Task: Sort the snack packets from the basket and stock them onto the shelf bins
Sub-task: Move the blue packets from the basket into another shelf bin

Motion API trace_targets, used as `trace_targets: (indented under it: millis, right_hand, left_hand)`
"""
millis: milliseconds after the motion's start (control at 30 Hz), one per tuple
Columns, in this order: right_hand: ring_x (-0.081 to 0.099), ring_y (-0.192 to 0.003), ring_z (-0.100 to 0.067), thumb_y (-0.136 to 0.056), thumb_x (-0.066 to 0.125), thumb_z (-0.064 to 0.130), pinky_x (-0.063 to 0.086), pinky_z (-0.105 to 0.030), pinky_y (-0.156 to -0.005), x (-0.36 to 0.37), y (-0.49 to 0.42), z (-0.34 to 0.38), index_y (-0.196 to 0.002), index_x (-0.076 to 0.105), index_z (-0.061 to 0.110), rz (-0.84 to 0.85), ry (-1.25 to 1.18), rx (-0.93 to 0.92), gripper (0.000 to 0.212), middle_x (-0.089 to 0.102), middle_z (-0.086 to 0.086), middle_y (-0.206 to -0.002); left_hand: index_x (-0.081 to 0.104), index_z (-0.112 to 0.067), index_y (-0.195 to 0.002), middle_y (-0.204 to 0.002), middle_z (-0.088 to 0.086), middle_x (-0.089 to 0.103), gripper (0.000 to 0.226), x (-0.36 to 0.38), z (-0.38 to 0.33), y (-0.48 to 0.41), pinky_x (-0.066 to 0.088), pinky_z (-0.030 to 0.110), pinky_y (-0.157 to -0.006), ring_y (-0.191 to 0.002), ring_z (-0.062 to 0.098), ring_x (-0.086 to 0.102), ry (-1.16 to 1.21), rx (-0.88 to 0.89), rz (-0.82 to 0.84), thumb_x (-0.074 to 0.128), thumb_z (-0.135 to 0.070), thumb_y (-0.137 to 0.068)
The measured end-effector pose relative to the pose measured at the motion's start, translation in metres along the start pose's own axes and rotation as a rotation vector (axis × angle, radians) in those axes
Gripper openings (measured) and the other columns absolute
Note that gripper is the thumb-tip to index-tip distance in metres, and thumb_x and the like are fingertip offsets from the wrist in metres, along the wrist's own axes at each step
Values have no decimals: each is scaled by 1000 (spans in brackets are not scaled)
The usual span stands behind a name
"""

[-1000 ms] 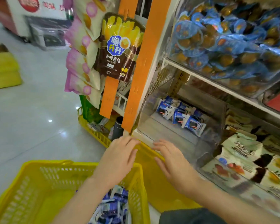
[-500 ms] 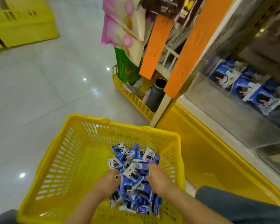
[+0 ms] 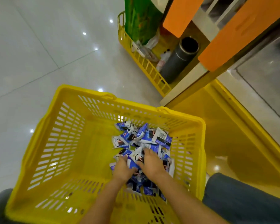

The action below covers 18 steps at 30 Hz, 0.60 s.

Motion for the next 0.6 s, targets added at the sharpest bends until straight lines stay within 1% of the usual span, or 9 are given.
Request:
trace_targets:
  millis: [100, 200, 233, 300, 367, 433, 500, 567, 600]
  right_hand:
    - [45, -123, -29, -93, 54, 36, 41, -39, -98, 1, -3, -2, -137, 35, 9, 17, -12, -4, 55, 44, -12, -137]
    - [56, -106, -28, -91, 57, 36, 48, -37, -83, -2, 0, -8, -132, 40, 9, 14, -92, 7, 52, 56, -11, -122]
    - [58, -100, -27, -90, 57, 37, 47, -35, -77, -5, 2, -11, -133, 39, 9, 15, -107, 11, 54, 59, -10, -115]
    - [59, -89, -25, -88, 59, 39, 46, -34, -68, -14, 7, -20, -131, 40, 9, 11, -121, 21, 56, 61, -6, -98]
    - [62, -85, -24, -84, 64, 36, 49, -31, -64, -25, 13, -33, -126, 43, 12, -7, -177, 34, 52, 64, -8, -101]
    - [61, -77, -17, -80, 71, 31, 46, -20, -57, -38, 21, -43, -117, 46, 13, -48, -329, 54, 47, 63, -5, -101]
    - [60, -76, -13, -78, 75, 24, 46, -17, -58, -54, 29, -43, -109, 45, 14, -131, -601, 58, 44, 59, -4, -104]
    - [65, -73, -8, -79, 74, 19, 51, -16, -58, -68, 40, -33, -109, 43, 19, -226, -923, 35, 43, 60, 0, -105]
    - [67, -71, -5, -80, 73, 18, 52, -14, -57, -74, 45, -27, -108, 45, 21, -259, -1030, 10, 39, 61, 6, -100]
  left_hand:
    - [40, -9, -99, -93, 11, 56, 47, 3, 4, -3, 46, 35, -70, -83, 23, 55, -46, -6, 40, 79, -18, -73]
    - [39, -16, -95, -86, 2, 56, 44, 5, 6, -4, 40, 16, -55, -86, 22, 60, -63, 10, 62, 78, -16, -75]
    - [40, -18, -94, -83, 0, 56, 41, 5, 5, -4, 38, 14, -51, -87, 23, 61, -72, 27, 64, 76, -16, -76]
    - [42, -19, -92, -82, 0, 57, 33, 3, 3, 0, 37, 15, -52, -77, 19, 58, -86, 53, 37, 73, -17, -79]
    - [44, -22, -81, -75, -6, 54, 27, 0, -4, 4, 37, 19, -55, -65, 8, 52, -6, 85, -27, 70, -14, -81]
    - [43, -31, -71, -66, -15, 48, 35, -4, -13, 11, 38, 13, -51, -53, -3, 48, 131, 118, -90, 67, -8, -82]
    - [53, -29, -72, -67, -9, 58, 29, -10, -22, 17, 40, 8, -46, -51, -5, 55, 248, 160, -113, 65, -4, -82]
    - [64, -21, -88, -84, 0, 67, 16, -17, -34, 27, 48, 11, -54, -66, -2, 63, 327, 196, -117, 63, -6, -84]
    - [64, -17, -99, -92, 4, 68, 17, -20, -41, 32, 53, 19, -62, -76, 5, 65, 370, 207, -114, 61, -7, -86]
Point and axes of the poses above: each hand's wrist, its own y-axis away from the middle knuckle, its own x-axis out of the palm, z = x × y, the point moved 2 cm from there along -y, towards the middle knuckle
